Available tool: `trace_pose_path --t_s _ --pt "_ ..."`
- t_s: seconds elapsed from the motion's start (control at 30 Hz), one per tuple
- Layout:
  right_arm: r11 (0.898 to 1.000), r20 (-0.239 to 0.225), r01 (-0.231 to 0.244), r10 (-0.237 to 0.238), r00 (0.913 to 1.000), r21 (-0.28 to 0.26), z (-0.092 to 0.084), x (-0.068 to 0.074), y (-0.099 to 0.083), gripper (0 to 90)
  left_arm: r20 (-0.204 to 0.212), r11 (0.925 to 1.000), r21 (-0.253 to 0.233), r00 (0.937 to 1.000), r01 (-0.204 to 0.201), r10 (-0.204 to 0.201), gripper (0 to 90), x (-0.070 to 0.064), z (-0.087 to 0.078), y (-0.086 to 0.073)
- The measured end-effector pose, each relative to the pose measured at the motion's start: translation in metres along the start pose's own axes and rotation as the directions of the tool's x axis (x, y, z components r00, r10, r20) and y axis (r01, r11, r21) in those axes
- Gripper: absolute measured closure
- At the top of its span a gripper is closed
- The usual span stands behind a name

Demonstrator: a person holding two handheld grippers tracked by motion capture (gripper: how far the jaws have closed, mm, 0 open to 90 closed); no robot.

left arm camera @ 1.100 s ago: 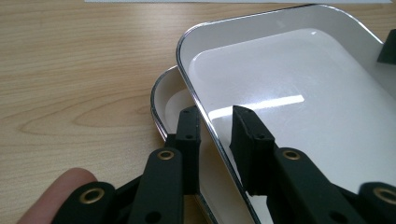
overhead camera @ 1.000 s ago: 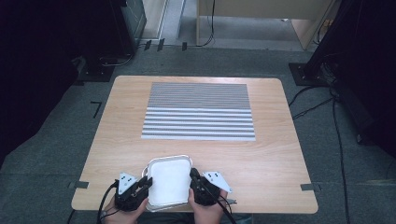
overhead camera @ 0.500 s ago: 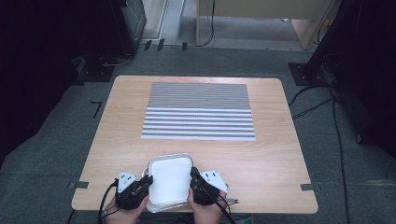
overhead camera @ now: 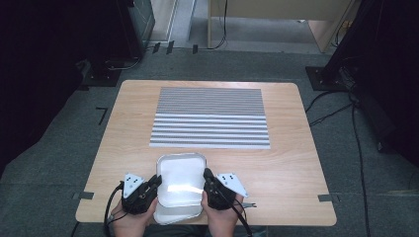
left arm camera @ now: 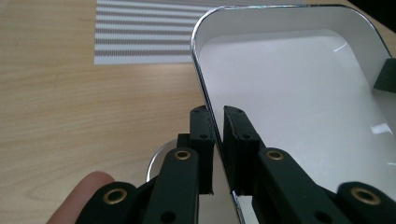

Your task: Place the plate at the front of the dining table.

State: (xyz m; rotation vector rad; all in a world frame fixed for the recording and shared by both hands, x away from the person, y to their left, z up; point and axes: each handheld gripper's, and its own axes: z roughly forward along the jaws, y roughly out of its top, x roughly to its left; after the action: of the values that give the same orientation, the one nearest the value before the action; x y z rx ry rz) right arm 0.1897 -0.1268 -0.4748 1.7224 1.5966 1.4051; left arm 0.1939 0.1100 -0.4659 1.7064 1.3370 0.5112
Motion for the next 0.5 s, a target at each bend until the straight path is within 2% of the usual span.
trace_pose_path --t_s 0.2,0.27,0.3,0.33,0.37,0.4,0.47,0.5 --pt "0.999 0.0 0.019 -0.019 0.9998 -0.039 0.003 -0.004 0.019 90.0 0.007 0.9996 -0.026 0.9999 -0.007 0.008 83.8 -0.005 0.007 0.017" --pt "0.999 0.003 0.021 -0.021 0.9998 -0.047 0.005 -0.007 0.026 90.0 0.012 0.9993 -0.034 0.9998 -0.018 0.019 83.9 -0.007 0.015 0.028" --pt "0.999 0.003 0.021 -0.021 0.9998 -0.047 0.005 -0.007 0.026 90.0 0.012 0.9993 -0.034 0.9998 -0.018 0.019 83.9 -0.007 0.015 0.028" --pt "0.998 0.005 0.012 -0.012 0.9999 -0.054 0.007 -0.009 0.034 90.0 0.015 0.999 -0.038 0.9996 -0.024 0.024 84.0 -0.008 0.021 0.037" --pt "0.998 0.005 0.012 -0.012 0.9999 -0.054 0.007 -0.009 0.034 90.0 0.015 0.999 -0.038 0.9996 -0.024 0.024 84.0 -0.008 0.021 0.037" --pt "0.998 0.01 0.01 -0.01 0.9999 -0.062 0.01 -0.013 0.042 90.0 0.021 0.999 -0.041 0.9996 -0.02 0.021 84.2 -0.01 0.027 0.045" --pt "0.998 0.011 0.011 -0.01 0.9999 -0.066 0.012 -0.015 0.046 90.0 0.027 0.9991 -0.039 0.9995 -0.014 0.015 84.4 -0.011 0.031 0.05" --pt "0.998 0.016 0.002 -0.001 0.9999 -0.067 0.016 -0.02 0.055 90.0 0.046 0.9992 -0.038 0.9989 0.007 -0.006 84.6 -0.011 0.039 0.058"
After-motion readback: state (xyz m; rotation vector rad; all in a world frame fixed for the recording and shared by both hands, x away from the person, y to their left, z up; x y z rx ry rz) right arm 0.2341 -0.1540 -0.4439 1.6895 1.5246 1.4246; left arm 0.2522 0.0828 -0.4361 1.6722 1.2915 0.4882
